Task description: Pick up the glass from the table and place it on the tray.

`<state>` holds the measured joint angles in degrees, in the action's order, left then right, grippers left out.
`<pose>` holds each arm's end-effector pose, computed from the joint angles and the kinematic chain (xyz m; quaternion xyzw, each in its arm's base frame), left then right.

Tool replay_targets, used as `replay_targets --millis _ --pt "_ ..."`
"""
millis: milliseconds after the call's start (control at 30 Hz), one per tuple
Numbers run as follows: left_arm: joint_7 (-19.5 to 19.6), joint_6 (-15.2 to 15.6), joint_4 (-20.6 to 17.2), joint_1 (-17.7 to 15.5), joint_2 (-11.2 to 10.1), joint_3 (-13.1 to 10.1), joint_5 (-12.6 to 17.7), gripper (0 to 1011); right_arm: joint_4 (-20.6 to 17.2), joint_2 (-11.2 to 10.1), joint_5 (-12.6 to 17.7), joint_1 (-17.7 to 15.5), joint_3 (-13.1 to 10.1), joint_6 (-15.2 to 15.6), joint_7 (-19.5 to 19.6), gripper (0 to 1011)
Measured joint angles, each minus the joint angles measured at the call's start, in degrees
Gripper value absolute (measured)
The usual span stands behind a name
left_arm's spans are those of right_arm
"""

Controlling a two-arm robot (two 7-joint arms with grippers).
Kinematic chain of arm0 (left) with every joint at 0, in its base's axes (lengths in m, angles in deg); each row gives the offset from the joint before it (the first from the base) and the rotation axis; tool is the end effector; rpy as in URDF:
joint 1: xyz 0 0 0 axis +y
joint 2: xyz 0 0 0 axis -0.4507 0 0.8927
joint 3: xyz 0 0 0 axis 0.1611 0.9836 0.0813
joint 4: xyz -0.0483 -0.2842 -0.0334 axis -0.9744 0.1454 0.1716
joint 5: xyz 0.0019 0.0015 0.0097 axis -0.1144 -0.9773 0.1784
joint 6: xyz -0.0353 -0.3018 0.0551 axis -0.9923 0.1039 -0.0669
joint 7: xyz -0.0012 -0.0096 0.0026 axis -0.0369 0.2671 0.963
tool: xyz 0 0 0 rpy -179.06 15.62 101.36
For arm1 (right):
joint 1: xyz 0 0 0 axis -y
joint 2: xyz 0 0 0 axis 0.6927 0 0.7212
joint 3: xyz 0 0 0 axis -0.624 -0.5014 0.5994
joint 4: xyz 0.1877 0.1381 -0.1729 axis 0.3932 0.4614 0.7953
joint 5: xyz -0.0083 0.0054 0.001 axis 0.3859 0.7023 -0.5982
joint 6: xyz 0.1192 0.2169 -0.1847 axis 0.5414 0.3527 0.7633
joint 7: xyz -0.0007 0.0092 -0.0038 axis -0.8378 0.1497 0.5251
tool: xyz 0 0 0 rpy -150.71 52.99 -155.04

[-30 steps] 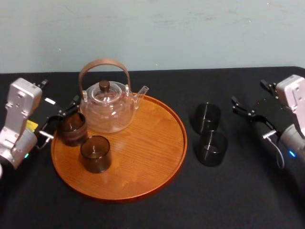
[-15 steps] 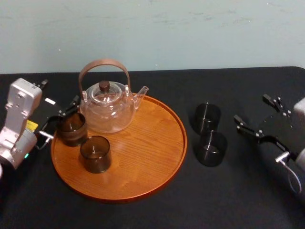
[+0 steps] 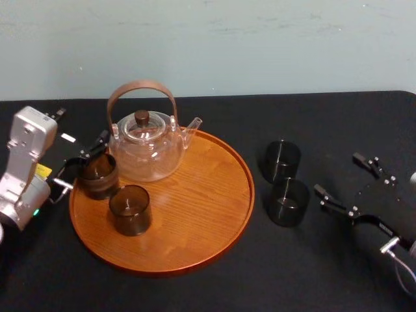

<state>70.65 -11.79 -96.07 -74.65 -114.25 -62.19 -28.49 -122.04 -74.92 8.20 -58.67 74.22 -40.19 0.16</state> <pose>0.3582 0.0827 -0.3023 0.1414 -0.1326 0.5799 0.7913 0.2530 -0.0913 -0.2818 -0.1302 -0.1050 -0.4825 0.8598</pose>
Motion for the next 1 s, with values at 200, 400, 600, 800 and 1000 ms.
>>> replay_targets --millis 200,400,600,800,1000 --pt "0.0 0.0 0.0 0.0 0.0 0.0 0.0 1001 0.1 0.8 2.8 0.2 0.2 2.5 -3.6 1002" --pt "0.0 0.0 0.0 0.0 0.0 0.0 0.0 1001 0.2 1.4 5.9 1.1 0.0 6.3 -6.7 1002" --pt "0.0 0.0 0.0 0.0 0.0 0.0 0.0 1001 0.0 1.8 7.4 2.0 -0.1 10.0 -9.0 1002" --pt "0.0 0.0 0.0 0.0 0.0 0.0 0.0 1001 0.7 2.9 7.5 2.8 -0.2 13.0 -9.5 1002" --pt "0.0 0.0 0.0 0.0 0.0 0.0 0.0 1001 1.8 3.9 6.9 3.7 -0.2 15.5 -9.9 1002"
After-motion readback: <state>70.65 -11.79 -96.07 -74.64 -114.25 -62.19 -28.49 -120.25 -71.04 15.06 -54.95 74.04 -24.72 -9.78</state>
